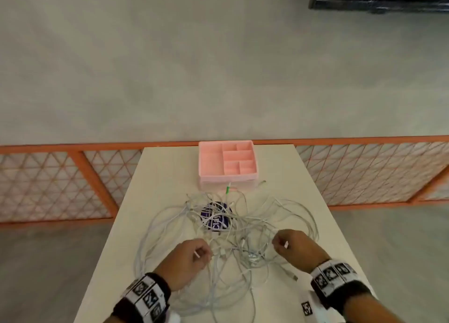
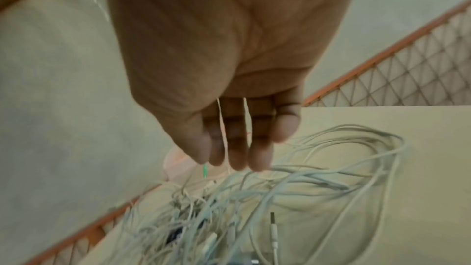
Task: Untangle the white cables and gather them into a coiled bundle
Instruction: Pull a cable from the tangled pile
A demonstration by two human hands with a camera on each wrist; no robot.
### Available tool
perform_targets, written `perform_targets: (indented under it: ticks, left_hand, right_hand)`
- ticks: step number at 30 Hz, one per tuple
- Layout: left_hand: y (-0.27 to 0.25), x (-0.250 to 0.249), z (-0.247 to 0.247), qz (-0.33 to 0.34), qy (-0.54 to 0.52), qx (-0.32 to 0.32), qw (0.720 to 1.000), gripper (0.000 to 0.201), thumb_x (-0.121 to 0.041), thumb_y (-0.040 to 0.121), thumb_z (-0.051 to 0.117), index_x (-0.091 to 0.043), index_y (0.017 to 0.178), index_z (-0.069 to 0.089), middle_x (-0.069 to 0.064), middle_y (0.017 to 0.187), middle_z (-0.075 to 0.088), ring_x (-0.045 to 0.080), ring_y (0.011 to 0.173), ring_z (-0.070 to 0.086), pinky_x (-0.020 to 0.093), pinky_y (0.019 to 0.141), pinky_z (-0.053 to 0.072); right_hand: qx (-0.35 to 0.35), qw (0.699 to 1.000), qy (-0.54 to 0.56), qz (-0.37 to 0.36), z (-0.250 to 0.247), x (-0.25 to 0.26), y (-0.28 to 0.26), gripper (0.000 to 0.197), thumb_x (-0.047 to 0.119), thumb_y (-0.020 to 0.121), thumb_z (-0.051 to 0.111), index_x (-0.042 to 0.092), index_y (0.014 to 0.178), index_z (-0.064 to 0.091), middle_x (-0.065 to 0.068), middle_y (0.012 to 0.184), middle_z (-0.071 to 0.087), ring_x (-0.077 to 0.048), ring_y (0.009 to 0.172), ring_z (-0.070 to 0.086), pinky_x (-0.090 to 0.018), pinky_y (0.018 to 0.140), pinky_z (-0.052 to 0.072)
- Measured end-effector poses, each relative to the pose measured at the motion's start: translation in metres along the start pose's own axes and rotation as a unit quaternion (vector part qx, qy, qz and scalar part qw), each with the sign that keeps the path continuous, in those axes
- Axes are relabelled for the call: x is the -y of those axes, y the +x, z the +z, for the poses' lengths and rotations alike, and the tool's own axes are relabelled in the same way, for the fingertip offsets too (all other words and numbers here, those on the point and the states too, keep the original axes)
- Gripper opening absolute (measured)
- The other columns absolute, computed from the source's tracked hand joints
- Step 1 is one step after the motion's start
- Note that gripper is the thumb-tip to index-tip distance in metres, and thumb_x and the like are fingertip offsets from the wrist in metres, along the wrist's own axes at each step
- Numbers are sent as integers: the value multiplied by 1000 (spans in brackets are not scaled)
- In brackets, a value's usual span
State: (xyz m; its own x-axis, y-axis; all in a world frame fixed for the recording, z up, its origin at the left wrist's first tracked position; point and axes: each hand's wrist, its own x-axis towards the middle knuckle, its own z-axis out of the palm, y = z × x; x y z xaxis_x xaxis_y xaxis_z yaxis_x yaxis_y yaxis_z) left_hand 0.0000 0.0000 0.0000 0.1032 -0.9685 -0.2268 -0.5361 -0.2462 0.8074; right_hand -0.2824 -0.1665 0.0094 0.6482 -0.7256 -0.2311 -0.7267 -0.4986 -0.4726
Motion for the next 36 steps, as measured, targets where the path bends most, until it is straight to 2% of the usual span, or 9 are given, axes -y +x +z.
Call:
perform_targets:
  ticks: [6, 9, 12, 16, 20, 24, 28, 30, 36]
  left_hand:
    - [40, -15, 22, 2, 39, 13, 999, 7, -26, 94, 61, -23, 93, 67, -8, 91, 67, 3, 75, 61, 19, 72, 50]
    - [48, -18, 35, -1, 56, 32, 998, 8, -30, 94, 61, -25, 97, 66, -13, 94, 63, 3, 79, 58, 18, 72, 47]
    - [52, -20, 46, 3, 60, 47, 997, 9, -29, 95, 61, -23, 100, 66, -11, 97, 62, -1, 79, 54, 11, 69, 41]
    - [53, -22, 55, 12, 50, 52, 997, 7, -28, 94, 62, -24, 98, 66, -9, 98, 63, -2, 77, 54, 11, 71, 44]
    - [55, -34, 53, 28, 10, 36, 999, 17, -27, 94, 63, -29, 111, 63, -16, 109, 62, 1, 91, 60, 22, 86, 51]
    - [65, -68, 35, 72, -42, -25, 996, 39, -27, 96, 63, -37, 131, 51, -20, 124, 55, 3, 111, 56, 29, 92, 50]
    - [85, -104, 7, 134, -118, -92, 980, 10, -18, 97, 60, -24, 104, 64, -5, 102, 68, 7, 87, 64, 25, 79, 50]
    - [91, -120, -7, 149, -176, -121, 965, 17, -11, 100, 54, -20, 94, 66, 1, 92, 70, 14, 80, 67, 20, 72, 49]
    - [93, -139, -41, 122, -335, -130, 925, 20, -12, 103, 50, -14, 105, 69, 6, 99, 74, 27, 71, 72, 36, 66, 61]
  right_hand:
    - [83, 988, -126, -40, 19, 29, 33, 22, 24, 86, 50, 16, 87, 70, -2, 94, 67, -20, 82, 62, -31, 69, 50]
    - [96, 977, -188, -45, 31, 27, 33, 19, 31, 84, 62, 24, 101, 66, 2, 109, 55, -22, 100, 58, -33, 79, 50]
    - [96, 970, -218, -48, 41, 21, 28, 48, 40, 74, 74, 24, 114, 53, 1, 117, 44, -23, 106, 48, -38, 81, 48]
    - [39, 947, -315, -52, 52, 16, 22, 33, 15, 88, 59, 15, 119, 51, -8, 122, 50, -32, 104, 56, -41, 83, 44]
    - [-16, 977, -207, -55, 19, 21, 30, 15, 23, 95, 50, 14, 100, 61, -5, 107, 54, -31, 87, 63, -38, 74, 48]
    - [-104, 991, -34, -84, -51, 50, 47, 7, 25, 89, 69, 22, 95, 69, 8, 92, 51, -9, 76, 54, -20, 73, 42]
    - [-147, 980, 92, -100, -117, 92, 57, 10, 15, 82, 77, 21, 86, 70, 8, 73, 54, -5, 61, 48, -17, 64, 42]
    - [-160, 972, 125, -120, -143, 110, 60, 11, 12, 80, 78, 19, 84, 71, 7, 64, 51, -5, 54, 43, -20, 59, 41]
    - [-156, 967, 134, -148, -184, 128, 70, 19, 10, 77, 80, 21, 89, 70, 8, 65, 52, -8, 56, 47, -24, 60, 42]
